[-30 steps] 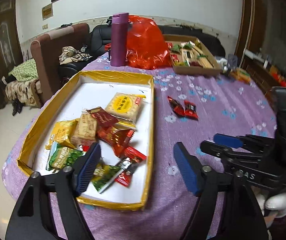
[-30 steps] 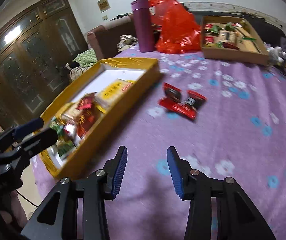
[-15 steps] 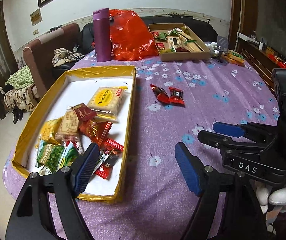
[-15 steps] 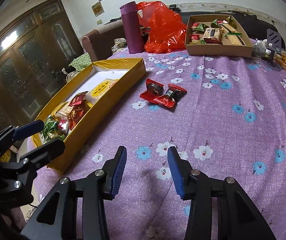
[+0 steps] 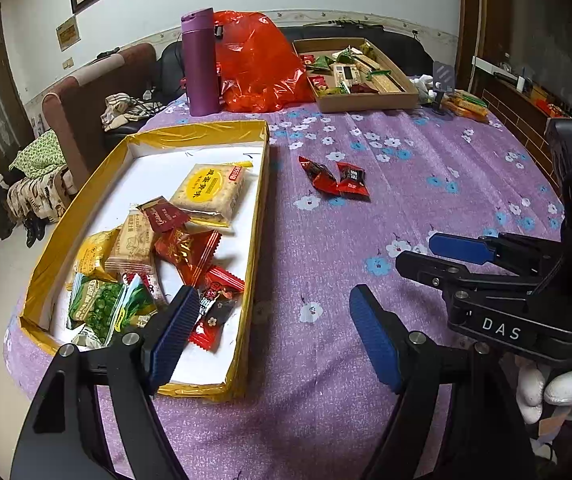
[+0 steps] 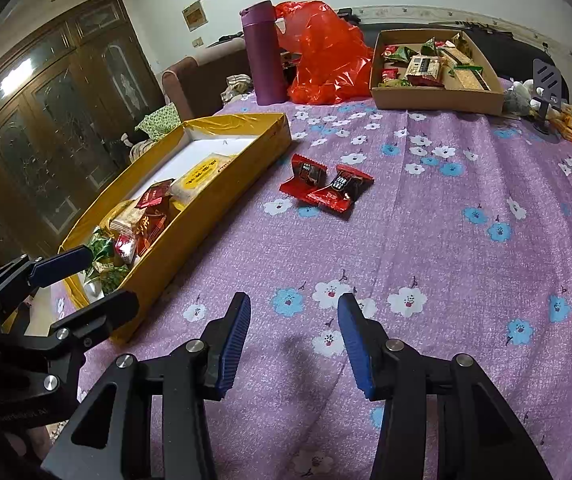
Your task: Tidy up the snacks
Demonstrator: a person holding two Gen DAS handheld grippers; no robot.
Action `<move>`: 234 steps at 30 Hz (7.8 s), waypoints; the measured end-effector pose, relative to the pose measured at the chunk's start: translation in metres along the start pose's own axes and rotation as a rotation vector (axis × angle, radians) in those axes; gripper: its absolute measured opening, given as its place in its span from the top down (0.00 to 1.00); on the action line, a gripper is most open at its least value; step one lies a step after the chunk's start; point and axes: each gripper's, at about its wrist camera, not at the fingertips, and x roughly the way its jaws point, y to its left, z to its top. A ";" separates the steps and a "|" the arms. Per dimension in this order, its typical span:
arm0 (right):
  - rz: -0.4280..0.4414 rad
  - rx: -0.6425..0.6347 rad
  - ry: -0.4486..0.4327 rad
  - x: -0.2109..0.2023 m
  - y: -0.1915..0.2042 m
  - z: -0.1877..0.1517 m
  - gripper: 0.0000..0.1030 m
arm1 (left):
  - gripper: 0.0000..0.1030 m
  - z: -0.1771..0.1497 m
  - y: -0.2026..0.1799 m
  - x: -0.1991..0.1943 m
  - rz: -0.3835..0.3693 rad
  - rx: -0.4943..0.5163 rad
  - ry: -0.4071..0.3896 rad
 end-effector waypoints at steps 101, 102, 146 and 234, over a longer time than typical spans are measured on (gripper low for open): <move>-0.167 0.263 0.000 0.030 -0.128 0.049 0.75 | 0.09 0.057 -0.048 0.096 -0.337 -0.003 0.207; -0.159 0.268 0.000 0.030 -0.129 0.049 0.75 | 0.10 0.068 -0.040 0.097 -0.309 -0.016 0.175; -0.105 0.239 -0.064 0.018 -0.110 0.048 0.75 | 0.75 0.074 -0.029 0.087 -0.294 0.008 0.079; 0.044 0.040 -0.074 -0.008 0.056 0.010 0.59 | 0.28 0.001 0.070 -0.016 0.092 -0.159 -0.129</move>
